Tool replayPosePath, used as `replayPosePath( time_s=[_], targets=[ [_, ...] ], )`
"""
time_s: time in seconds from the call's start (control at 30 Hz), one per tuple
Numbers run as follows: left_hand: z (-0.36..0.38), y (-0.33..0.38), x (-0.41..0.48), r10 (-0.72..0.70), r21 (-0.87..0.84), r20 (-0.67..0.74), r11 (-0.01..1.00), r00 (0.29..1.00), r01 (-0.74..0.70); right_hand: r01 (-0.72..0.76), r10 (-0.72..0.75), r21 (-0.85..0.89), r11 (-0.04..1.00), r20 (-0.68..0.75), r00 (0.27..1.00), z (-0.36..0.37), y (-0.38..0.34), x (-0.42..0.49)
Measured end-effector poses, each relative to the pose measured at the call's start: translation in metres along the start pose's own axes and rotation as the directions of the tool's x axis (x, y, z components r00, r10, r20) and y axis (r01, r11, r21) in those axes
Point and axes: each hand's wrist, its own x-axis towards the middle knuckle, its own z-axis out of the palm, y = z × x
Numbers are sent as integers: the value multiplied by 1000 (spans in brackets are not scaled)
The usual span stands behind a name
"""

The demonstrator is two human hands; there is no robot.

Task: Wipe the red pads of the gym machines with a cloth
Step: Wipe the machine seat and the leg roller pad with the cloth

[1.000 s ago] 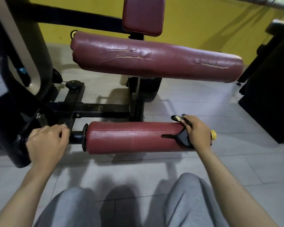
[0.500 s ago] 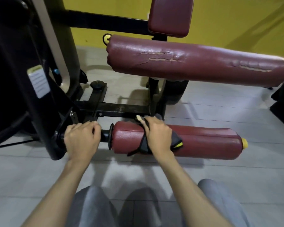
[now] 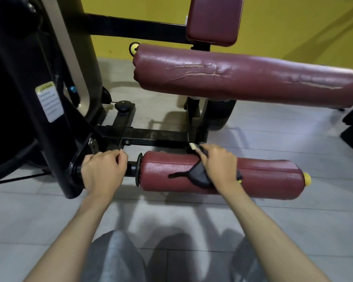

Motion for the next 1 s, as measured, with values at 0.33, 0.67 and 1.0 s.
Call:
replayPosePath(
  time_s=[0.33,0.67,1.0],
  targets=[
    [-3,5,12,53,56,166,996,985,-63,-346,168,55,937,796,581,0,12,78],
    [-8,14,10,33,-51,153,998,988,-25,50,12,274,960,-222,975,13,22,-64],
    [1,9,11,131,28,176,990,976,-138,64,-26,204,977,-185,982,28,-91,-39]
  ],
)
